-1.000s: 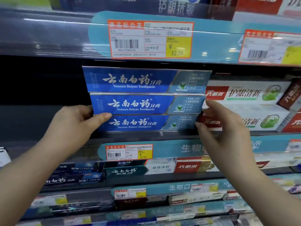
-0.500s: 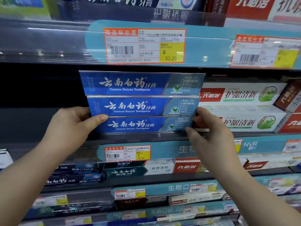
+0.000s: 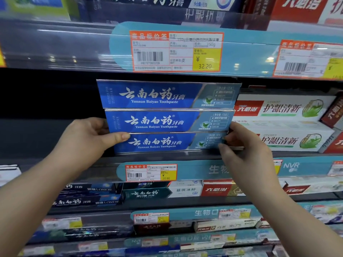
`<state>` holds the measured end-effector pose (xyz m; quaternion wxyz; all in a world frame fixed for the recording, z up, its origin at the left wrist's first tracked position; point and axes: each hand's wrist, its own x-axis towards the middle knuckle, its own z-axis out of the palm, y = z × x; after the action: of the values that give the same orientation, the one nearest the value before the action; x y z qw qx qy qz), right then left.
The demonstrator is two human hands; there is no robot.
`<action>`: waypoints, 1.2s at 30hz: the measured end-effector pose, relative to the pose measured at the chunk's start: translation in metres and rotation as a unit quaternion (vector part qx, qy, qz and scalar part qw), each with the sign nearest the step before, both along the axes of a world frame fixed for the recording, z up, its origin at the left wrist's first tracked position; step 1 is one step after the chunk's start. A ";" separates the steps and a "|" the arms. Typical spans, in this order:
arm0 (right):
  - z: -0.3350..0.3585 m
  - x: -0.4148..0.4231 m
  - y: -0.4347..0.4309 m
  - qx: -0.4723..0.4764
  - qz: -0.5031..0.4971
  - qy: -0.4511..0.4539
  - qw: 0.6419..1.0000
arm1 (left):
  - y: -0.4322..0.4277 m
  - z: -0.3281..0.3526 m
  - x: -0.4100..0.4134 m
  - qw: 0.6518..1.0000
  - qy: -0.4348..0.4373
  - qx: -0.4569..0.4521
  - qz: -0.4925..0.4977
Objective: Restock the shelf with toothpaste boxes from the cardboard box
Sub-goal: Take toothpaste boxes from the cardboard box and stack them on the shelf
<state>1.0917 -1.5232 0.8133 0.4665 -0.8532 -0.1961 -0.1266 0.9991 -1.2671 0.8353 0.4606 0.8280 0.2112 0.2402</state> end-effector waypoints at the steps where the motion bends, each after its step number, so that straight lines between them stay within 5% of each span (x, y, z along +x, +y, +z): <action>1: 0.000 0.000 0.000 0.003 0.000 0.003 1.000 | 0.001 0.000 -0.001 1.000 0.002 -0.002 -0.006; 13: 0.007 -0.003 0.002 -0.046 0.014 0.018 0.999 | 0.007 0.006 0.001 0.999 0.025 -0.008 -0.037; 17: 0.007 -0.004 0.005 0.000 -0.002 0.039 0.999 | -0.001 0.005 -0.002 0.997 0.041 0.061 -0.012; 26: 0.007 -0.005 0.002 0.049 -0.001 0.037 0.998 | -0.003 0.001 -0.003 0.999 0.015 0.028 -0.033; 36: 0.034 0.012 0.003 0.040 -0.007 -0.107 0.993 | -0.005 0.013 0.002 0.989 -0.143 0.020 -0.023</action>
<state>1.1035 -1.5200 0.8471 0.4752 -0.8168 -0.2342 -0.2282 1.0006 -1.2718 0.8483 0.4750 0.7986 0.1199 0.3495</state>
